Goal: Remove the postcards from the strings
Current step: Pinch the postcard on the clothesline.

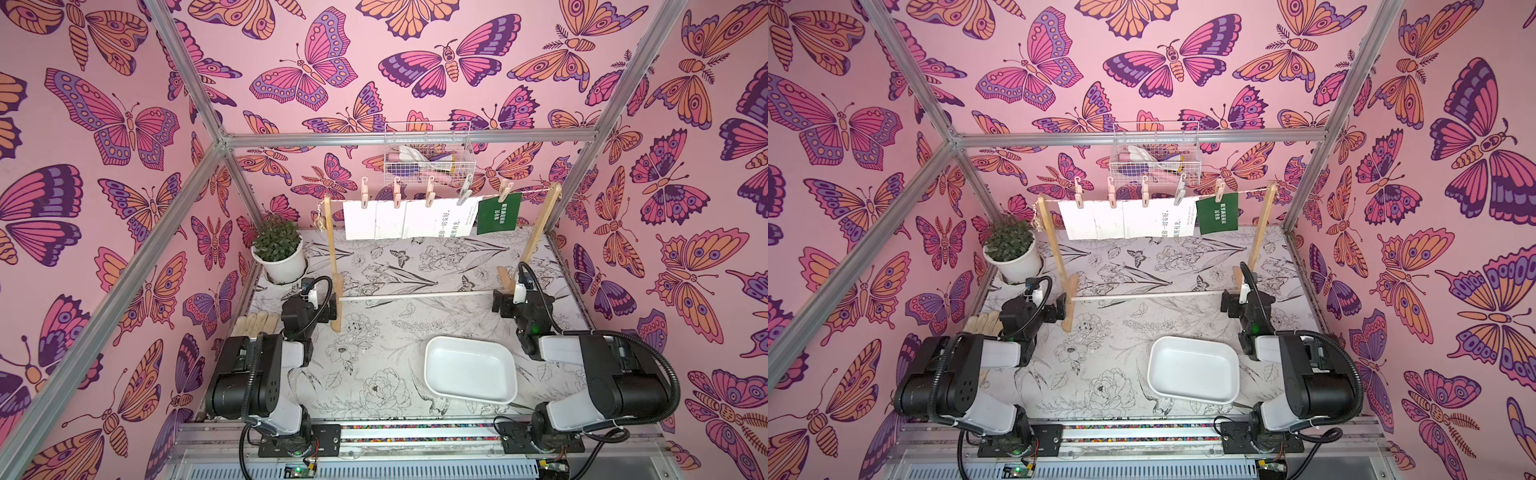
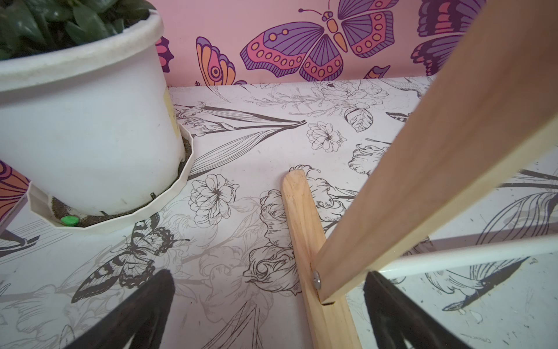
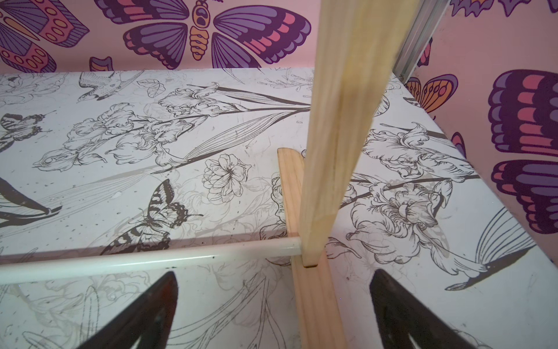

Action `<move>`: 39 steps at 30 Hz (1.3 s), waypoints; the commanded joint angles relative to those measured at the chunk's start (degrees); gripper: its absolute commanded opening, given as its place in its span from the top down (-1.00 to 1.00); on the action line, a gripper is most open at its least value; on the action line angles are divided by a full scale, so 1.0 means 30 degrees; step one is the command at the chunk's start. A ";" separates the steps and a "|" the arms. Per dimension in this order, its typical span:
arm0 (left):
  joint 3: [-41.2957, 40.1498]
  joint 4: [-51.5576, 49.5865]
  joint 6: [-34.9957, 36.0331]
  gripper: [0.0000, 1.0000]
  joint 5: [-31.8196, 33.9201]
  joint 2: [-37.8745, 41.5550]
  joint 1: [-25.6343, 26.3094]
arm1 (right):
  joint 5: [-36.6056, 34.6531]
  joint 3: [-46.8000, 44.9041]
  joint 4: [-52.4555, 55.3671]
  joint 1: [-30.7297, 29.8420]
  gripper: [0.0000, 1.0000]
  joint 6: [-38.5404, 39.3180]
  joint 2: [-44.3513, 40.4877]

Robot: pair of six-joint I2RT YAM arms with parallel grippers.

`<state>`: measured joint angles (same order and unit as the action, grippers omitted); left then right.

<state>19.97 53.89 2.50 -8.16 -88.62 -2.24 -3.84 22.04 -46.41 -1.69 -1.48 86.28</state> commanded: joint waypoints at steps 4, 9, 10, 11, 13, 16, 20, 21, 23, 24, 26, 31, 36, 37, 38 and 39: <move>0.0171 -0.0174 0.0045 -0.99 -0.0326 -0.0050 -0.0074 | -0.0223 0.0240 -0.0138 0.0112 -0.99 -0.0182 -0.0046; -0.0102 0.0159 -0.0045 -0.99 0.0428 0.0304 -0.0041 | -0.0216 0.0241 -0.0117 0.0120 -0.99 -0.0174 -0.0027; -0.0180 -0.0069 -0.0235 -0.99 0.0986 0.0897 0.0014 | -0.0216 0.0240 -0.0139 0.0119 -0.98 -0.0160 -0.0044; -0.0181 -0.0679 -0.0449 -0.99 0.1498 0.1711 0.0006 | -0.0168 0.0190 -0.0187 0.0122 -0.99 -0.0111 -0.0064; -0.0181 -0.2638 -0.0548 -0.99 0.2110 0.4159 0.0083 | -0.0717 -0.0148 -0.0689 0.0122 -0.99 -0.0294 -0.0216; 0.0178 -0.5986 -0.1488 -0.99 0.2708 0.8765 0.0218 | -0.1634 -0.0723 -0.1667 0.0102 -0.99 -0.0683 -0.1212; 0.2405 -1.1925 -0.3605 -0.99 0.1656 1.3701 0.0249 | -0.1127 0.1073 0.4912 0.0105 -0.98 -0.0775 -0.5496; 0.3026 -1.2959 -0.4143 -0.99 0.0872 1.4486 0.0249 | -0.0419 0.1478 0.6015 0.0117 -0.99 -0.1152 -0.6467; 0.3913 -1.4143 -0.4999 -0.99 -0.0900 1.5682 0.0443 | 0.1066 0.1744 0.6935 0.0119 -0.99 -0.3514 -0.8213; 0.4151 -1.4098 -0.5325 -0.99 -0.1789 1.6122 0.0662 | 0.1079 0.1764 0.7591 0.0096 -0.99 -0.6479 -0.9104; 0.4247 -1.3880 -0.7315 -0.99 -0.2635 1.6848 0.0903 | 0.0359 0.1551 0.9456 0.0188 -0.99 -1.2566 -1.0695; 0.5214 -1.2327 -1.0851 -0.96 -0.5548 1.6739 0.0952 | 0.6953 0.0825 0.5826 0.0348 -1.00 -1.2971 -1.2391; 0.6761 -1.2184 -0.9756 -0.80 -0.8094 1.5276 0.2466 | 1.0931 0.4932 1.1610 0.0319 -1.00 -1.1125 -1.3959; 0.6833 -1.2112 -0.9296 -0.80 -0.7915 1.5098 0.3144 | 1.1496 0.5336 1.1799 0.0312 -0.99 -1.1056 -1.4204; 0.6948 -1.2047 -0.8754 -0.80 -0.7737 1.4748 0.3979 | 1.2151 0.5766 1.1783 0.0301 -0.99 -1.1051 -1.4453; 0.7060 -1.2016 -0.8346 -0.80 -0.7629 1.4467 0.4688 | 1.2585 0.6162 1.1805 0.0253 -1.00 -1.1133 -1.4674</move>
<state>39.88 17.58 -25.43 -27.57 -43.81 7.79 24.80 36.64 -14.76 -0.89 -34.70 44.73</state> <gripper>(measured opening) 0.900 0.997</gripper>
